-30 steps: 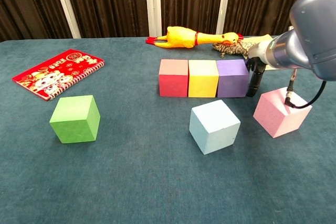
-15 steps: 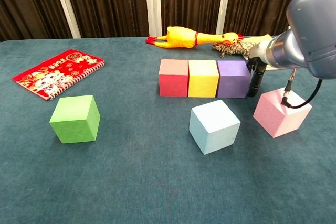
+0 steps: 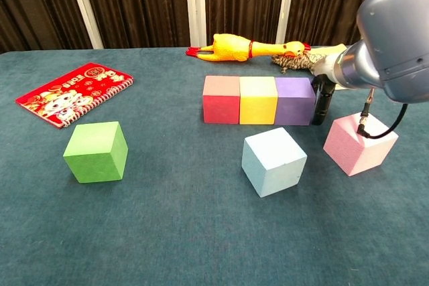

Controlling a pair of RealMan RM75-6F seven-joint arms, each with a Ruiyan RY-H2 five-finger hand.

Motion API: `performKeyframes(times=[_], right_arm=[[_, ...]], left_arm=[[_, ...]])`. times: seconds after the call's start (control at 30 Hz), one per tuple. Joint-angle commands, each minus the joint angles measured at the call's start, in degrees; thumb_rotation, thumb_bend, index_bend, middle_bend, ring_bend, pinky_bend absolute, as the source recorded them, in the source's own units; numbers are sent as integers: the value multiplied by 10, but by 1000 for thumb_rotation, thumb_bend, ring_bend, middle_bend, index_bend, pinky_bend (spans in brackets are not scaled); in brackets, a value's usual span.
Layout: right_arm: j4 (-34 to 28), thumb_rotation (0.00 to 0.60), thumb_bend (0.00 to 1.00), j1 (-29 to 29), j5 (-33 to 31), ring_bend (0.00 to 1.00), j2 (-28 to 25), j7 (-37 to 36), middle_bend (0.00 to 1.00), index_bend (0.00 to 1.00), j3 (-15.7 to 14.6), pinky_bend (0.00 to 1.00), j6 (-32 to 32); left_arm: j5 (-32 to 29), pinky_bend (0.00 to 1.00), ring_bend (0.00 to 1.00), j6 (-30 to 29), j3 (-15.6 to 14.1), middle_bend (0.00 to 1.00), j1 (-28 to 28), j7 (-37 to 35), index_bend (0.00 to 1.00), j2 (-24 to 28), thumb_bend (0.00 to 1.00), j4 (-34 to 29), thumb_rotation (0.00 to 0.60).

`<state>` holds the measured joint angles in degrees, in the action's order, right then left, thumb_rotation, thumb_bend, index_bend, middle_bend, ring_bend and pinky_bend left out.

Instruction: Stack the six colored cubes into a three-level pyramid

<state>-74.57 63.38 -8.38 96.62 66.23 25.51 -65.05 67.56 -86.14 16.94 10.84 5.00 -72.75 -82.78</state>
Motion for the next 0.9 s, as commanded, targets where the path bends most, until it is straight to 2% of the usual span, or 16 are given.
performKeyframes(times=[0.03, 0.23, 0.57, 0.9], right_arm=[[3, 600, 252, 0, -1, 9, 0, 2, 157, 354, 1, 0, -3], [8, 600, 252, 0, -4, 9, 0, 22, 157, 354, -4, 0, -14], [-5, 600, 251, 0, -24, 10, -11, 55, 157, 324, 5, 0, -32], [-43, 600, 253, -16, 7, 10, -44, 24, 157, 303, 24, 0, -63]], left_arm=[[0, 68, 31, 0, 0, 0, 0, 0, 133, 0, 159, 0, 600], [0, 68, 31, -1, 0, 0, 0, 1, 133, 0, 159, 0, 600], [-2, 68, 31, -2, 1, 0, 0, 2, 132, -1, 159, 0, 600], [0, 68, 31, -2, 0, 0, 1, 4, 132, -2, 159, 4, 600]])
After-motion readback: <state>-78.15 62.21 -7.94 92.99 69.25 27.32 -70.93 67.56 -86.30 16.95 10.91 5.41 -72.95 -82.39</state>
